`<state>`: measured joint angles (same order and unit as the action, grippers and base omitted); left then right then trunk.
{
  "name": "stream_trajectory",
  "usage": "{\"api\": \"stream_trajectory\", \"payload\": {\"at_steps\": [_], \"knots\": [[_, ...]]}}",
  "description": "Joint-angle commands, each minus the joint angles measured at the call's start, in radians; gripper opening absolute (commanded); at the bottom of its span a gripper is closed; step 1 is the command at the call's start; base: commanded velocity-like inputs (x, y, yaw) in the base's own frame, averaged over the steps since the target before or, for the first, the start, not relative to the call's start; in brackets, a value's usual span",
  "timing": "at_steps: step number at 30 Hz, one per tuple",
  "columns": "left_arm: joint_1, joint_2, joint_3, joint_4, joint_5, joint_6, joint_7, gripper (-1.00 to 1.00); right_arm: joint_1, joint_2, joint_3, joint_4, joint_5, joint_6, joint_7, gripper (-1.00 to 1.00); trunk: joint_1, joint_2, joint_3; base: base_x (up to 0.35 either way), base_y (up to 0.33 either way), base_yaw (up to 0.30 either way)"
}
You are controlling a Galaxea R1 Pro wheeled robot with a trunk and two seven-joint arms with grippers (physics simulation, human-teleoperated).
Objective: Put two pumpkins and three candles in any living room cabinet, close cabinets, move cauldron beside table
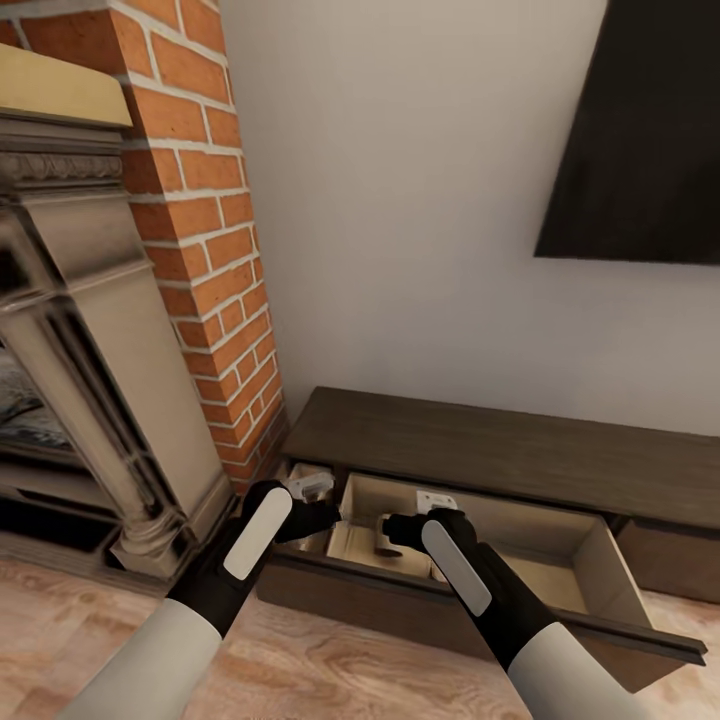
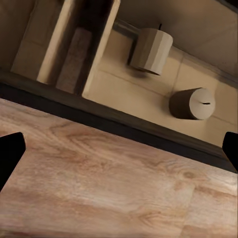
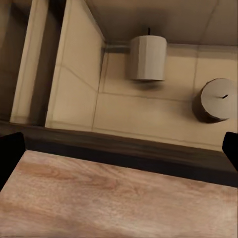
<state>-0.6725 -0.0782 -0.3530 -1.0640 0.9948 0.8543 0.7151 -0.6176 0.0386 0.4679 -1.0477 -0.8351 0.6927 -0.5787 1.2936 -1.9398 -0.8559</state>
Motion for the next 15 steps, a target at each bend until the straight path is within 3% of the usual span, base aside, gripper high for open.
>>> {"api": "stream_trajectory", "payload": {"at_steps": [1, 15], "knots": [[-0.001, 0.000, -0.001, -0.001, 0.010, 0.000, 0.010, 1.00, -0.001, 0.000, 0.001, -0.002, -0.010, 0.001, -0.010, 1.00, -0.004, 0.007, 0.002, -0.011, 0.000, 0.279], [-0.001, -0.002, -0.001, -0.001, 0.010, 0.000, 0.011, 1.00, -0.001, 0.000, 0.001, -0.002, -0.009, 0.002, -0.010, 1.00, -0.058, 0.105, 0.046, -0.014, 0.007, 0.279]]}}
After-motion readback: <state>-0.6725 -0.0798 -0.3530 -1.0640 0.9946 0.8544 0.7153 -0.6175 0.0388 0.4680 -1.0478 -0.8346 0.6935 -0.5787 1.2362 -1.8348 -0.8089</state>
